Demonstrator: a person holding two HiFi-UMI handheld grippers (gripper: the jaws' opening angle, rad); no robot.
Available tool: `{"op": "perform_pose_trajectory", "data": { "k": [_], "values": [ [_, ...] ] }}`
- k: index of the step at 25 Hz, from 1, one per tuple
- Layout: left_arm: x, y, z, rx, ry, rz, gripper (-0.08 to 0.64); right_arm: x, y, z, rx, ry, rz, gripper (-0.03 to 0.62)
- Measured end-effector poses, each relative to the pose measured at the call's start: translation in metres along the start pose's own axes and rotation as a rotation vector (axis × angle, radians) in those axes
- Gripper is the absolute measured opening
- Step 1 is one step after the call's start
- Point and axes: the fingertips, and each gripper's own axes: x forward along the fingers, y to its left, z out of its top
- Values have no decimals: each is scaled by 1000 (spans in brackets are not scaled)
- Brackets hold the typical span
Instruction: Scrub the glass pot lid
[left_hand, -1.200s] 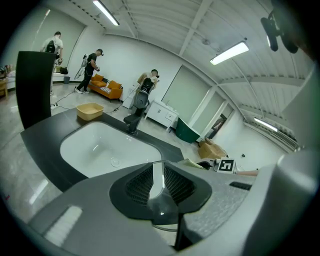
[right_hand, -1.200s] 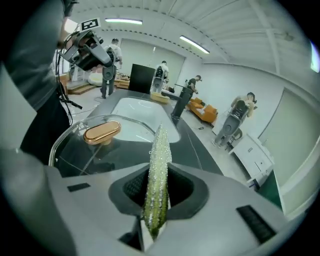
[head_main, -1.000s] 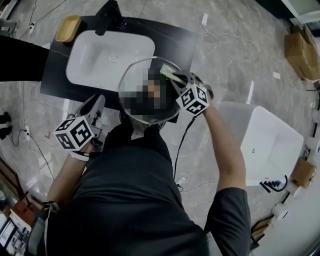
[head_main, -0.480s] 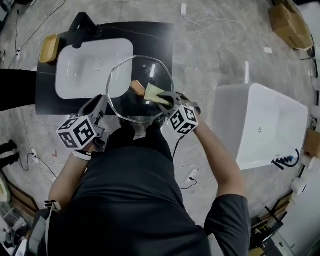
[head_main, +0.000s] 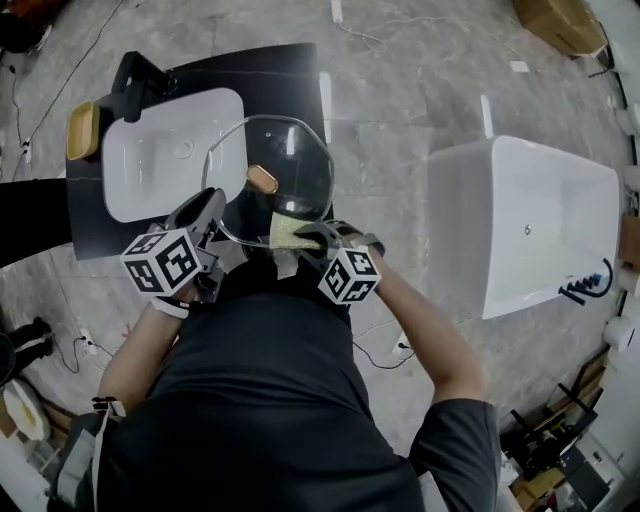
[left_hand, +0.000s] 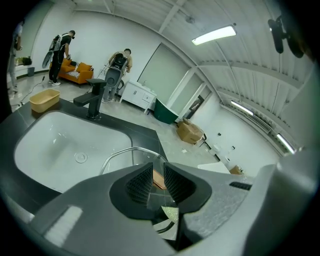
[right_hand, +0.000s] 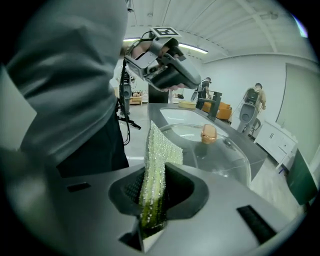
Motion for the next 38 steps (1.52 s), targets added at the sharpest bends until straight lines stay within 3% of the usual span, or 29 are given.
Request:
{"op": "perform_pose_trajectory", "data": {
  "k": [5, 10, 19, 24, 29, 38],
  "values": [
    [-1, 8, 1, -18, -1, 9, 71, -3, 14, 14, -19, -10, 45, 54],
    [-13, 28, 5, -69, -39, 44, 71, 0, 4, 39, -150, -3, 49, 54],
    [-43, 63, -3, -195, -105, 110, 71, 26, -60, 58, -201, 33, -195, 54],
    [-52, 76, -10, -223, -112, 134, 71, 38, -65, 46, -193, 91, -266, 54],
    [-52, 82, -15, -234, -97, 134, 71, 46, -45, 48, -71, 68, -223, 55],
    [-38, 75, -21, -208, -49, 94, 71, 53, 9, 52, -20, 24, -76, 55]
  ]
}}
